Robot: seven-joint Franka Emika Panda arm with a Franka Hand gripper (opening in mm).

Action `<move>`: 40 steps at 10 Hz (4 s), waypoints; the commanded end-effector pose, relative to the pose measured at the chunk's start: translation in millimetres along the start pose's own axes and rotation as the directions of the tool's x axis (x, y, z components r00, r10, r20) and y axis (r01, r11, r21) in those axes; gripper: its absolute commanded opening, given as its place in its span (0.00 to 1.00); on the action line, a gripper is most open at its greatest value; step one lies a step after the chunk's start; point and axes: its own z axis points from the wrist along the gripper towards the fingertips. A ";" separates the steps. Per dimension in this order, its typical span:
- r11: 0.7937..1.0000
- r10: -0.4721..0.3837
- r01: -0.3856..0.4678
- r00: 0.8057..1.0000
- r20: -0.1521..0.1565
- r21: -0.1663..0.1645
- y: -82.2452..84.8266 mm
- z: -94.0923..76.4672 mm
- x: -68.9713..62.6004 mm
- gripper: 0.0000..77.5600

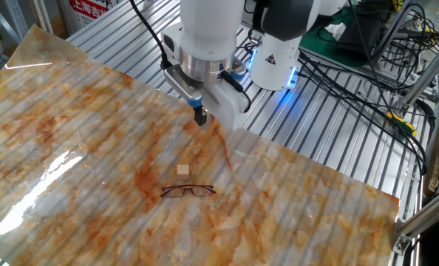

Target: Unfold the leg of the glasses (with one hand)

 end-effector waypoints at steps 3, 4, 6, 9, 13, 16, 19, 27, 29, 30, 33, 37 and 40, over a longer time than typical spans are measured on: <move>0.986 0.164 -0.163 0.986 0.011 -0.030 22.4 24.2 12.0 0.00; 0.984 0.175 -0.174 0.985 0.011 -0.030 23.5 27.3 12.4 0.00; 0.981 0.193 -0.193 0.981 0.010 -0.032 24.4 34.4 10.7 0.00; 0.976 0.216 -0.216 0.976 0.010 -0.032 25.0 40.1 9.4 0.00; 0.966 0.255 -0.255 0.967 0.015 -0.039 25.1 46.5 8.4 0.00; 0.957 0.288 -0.286 0.957 0.028 -0.043 25.1 46.5 8.5 0.00; 0.955 0.288 -0.286 0.958 0.009 -0.079 25.1 46.5 8.5 0.00; 0.908 0.403 -0.406 0.914 -0.046 -0.103 25.1 46.5 8.5 0.00; 0.888 0.448 -0.450 0.893 -0.043 -0.097 25.2 46.5 8.8 0.00; 0.879 0.466 -0.468 0.884 -0.041 -0.092 26.0 47.2 8.6 0.00; 0.845 0.530 -0.531 0.847 -0.029 -0.072 34.7 54.7 6.6 0.00; 0.822 0.567 -0.566 0.824 -0.007 -0.057 51.9 76.2 1.4 0.00; 0.817 0.575 -0.574 0.818 0.004 -0.058 58.7 96.5 2.5 0.00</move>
